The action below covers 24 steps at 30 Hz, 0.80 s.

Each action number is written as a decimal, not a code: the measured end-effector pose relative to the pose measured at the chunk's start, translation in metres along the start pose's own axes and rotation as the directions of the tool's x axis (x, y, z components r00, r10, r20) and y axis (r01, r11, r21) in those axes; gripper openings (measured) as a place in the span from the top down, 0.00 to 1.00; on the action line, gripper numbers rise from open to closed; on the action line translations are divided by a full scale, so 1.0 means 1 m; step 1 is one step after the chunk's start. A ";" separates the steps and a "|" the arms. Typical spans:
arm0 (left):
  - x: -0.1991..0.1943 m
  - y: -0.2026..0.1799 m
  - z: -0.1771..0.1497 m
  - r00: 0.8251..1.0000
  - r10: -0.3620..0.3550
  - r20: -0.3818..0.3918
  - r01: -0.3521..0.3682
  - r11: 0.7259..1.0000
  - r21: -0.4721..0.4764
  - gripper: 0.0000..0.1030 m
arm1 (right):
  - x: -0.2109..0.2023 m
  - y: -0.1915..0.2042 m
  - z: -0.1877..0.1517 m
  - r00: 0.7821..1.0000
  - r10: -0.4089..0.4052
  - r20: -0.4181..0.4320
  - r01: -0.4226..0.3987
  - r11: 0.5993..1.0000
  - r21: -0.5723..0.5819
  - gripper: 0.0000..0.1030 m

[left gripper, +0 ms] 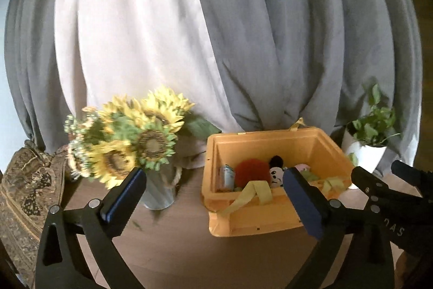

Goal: Organize soft objects

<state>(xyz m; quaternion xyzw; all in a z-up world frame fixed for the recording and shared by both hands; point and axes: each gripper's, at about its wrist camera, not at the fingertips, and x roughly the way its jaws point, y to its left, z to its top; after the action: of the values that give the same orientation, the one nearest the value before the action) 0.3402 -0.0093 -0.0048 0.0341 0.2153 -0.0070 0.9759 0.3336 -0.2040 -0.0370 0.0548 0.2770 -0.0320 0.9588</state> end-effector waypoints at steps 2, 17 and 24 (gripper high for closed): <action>-0.016 0.006 -0.005 1.000 -0.004 0.008 0.004 1.000 -0.001 0.00 | -0.021 0.001 -0.009 1.000 -0.014 0.020 0.014 1.000 0.012 0.17; -0.139 0.011 -0.049 0.998 -0.034 0.060 0.035 0.999 -0.009 0.00 | -0.154 -0.006 -0.060 0.990 -0.070 0.122 0.066 0.997 0.034 0.09; -0.206 0.001 -0.072 0.996 -0.022 0.088 0.024 1.000 -0.015 0.00 | -0.210 -0.016 -0.083 0.989 -0.043 0.141 0.044 0.999 -0.001 0.09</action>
<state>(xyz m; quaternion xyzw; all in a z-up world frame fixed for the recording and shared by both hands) 0.1233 -0.0039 0.0171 0.0232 0.1724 -0.0179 0.9846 0.1112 -0.2036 0.0037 0.0442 0.2100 -0.0561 0.9751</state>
